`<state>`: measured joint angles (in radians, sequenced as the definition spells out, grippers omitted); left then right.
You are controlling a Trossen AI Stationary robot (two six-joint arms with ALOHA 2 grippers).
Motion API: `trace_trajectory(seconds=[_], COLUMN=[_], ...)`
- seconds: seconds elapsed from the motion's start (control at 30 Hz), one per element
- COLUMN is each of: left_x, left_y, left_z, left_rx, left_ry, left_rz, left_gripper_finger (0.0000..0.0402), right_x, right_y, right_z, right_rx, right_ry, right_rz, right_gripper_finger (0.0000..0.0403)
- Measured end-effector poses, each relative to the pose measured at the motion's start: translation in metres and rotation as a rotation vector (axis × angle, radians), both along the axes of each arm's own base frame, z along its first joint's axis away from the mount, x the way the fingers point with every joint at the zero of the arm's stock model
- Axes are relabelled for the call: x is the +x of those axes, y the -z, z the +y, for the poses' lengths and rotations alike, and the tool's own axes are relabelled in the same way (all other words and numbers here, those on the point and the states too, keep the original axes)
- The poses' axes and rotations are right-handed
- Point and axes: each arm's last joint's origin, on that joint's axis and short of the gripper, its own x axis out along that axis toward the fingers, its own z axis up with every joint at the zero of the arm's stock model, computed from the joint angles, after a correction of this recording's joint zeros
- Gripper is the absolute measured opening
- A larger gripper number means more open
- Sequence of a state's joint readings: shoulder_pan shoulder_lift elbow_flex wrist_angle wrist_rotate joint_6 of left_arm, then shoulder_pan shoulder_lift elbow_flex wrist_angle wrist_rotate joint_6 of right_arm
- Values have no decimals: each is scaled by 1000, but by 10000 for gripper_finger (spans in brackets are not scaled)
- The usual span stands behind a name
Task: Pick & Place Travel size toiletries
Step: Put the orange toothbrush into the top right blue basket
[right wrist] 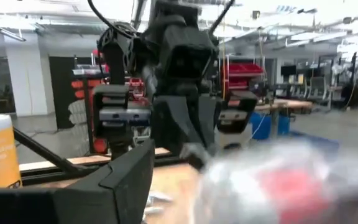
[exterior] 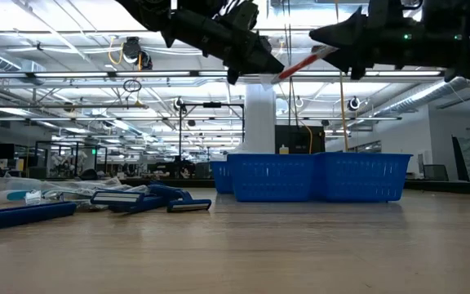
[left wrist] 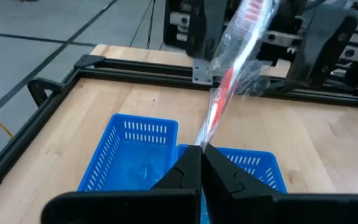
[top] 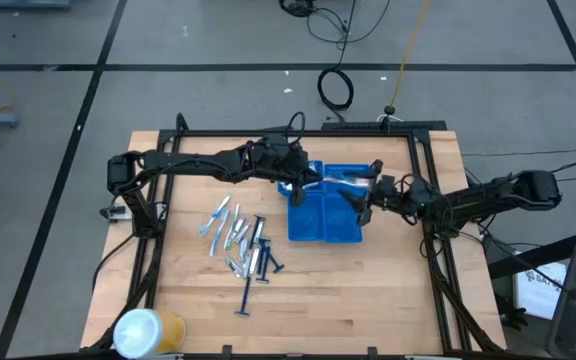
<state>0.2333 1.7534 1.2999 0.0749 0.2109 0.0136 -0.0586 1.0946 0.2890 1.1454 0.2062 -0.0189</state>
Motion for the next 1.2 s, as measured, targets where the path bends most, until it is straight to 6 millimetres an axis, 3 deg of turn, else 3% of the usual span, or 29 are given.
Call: trace_trajectory(seconds=[0.3, 0.7, 0.87, 0.97, 1.2], left_x=[0, 0, 0, -2, -23], left_y=[0, 1, 2, 5, -11], left_z=[0, 0, -2, -1, -1], left_rx=[-15, -36, -58, -90, 29], left_ry=[-8, -11, -19, -114, -340], left_rz=[5, 8, 16, 55, 145], left_gripper_finger=[0, 0, 0, 8, 90], right_x=[1, 1, 1, 2, 2], right_y=[3, 4, 4, 5, 11], right_z=[0, 0, 0, 0, -4], right_rx=[-75, -133, -145, -137, -82], right_ry=[20, 37, 39, 39, 62], right_rz=[58, 91, 85, 95, 153], right_gripper_finger=[165, 17, 26, 24, 15])
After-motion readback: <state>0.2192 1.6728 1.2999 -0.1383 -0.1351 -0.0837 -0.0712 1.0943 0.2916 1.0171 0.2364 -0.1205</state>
